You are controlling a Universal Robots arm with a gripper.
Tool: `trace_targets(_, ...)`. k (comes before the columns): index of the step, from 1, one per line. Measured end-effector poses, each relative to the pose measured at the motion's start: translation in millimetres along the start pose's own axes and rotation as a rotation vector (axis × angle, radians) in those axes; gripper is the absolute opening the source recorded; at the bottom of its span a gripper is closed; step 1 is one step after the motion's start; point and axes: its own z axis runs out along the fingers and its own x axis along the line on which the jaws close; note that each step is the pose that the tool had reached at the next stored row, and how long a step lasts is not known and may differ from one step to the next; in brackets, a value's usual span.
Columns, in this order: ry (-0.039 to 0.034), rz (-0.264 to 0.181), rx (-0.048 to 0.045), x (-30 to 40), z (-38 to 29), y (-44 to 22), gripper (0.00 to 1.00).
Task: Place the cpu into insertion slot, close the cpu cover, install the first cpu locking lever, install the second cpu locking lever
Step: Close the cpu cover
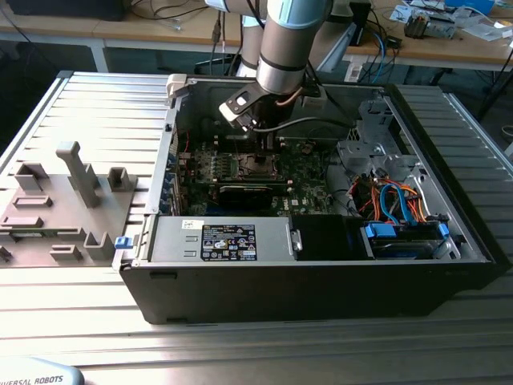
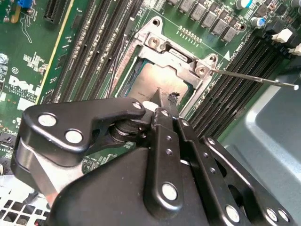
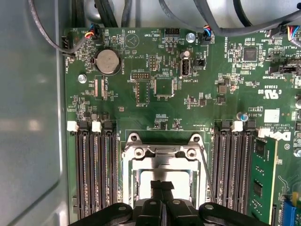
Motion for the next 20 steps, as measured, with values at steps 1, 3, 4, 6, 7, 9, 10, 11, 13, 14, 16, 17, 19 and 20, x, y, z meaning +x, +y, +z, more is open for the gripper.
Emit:
trace_targets(1,0.0000,0.000,0.0002,0.0,-0.1,0.6,0.11)
trace_targets(3,0.0001,0.000,0.0002,0.0,-0.1,1.0,0.11)
trace_targets(4,0.0001,0.000,0.0002,0.0,-0.1,1.0,0.11)
trace_targets(6,-0.0003,0.000,0.0003,0.0,-1.1,0.9,0.11)
trace_targets(7,-0.0001,0.000,0.0002,0.0,-2.7,0.8,0.11)
trace_targets(9,0.0000,0.000,0.0002,0.1,-7.6,0.4,0.11)
trace_targets(10,0.0000,0.000,0.0002,0.1,-10.0,0.2,0.11)
trace_targets(11,0.0000,0.000,0.0002,0.2,-13.7,-0.1,0.11)
trace_targets(13,0.0002,0.000,0.0001,0.2,-16.4,-0.4,0.11)
trace_targets(14,0.0004,0.000,0.0001,0.3,-16.4,-0.4,0.11)
trace_targets(16,0.0003,0.000,-0.0036,0.2,-16.4,-0.7,0.11)
trace_targets(17,0.0002,0.000,-0.0034,0.2,-16.4,-0.8,0.11)
trace_targets(19,0.0002,0.000,-0.0033,0.2,-16.4,-0.8,0.11)
trace_targets(20,-0.0004,0.000,-0.0061,0.2,-16.4,-0.9,0.11)
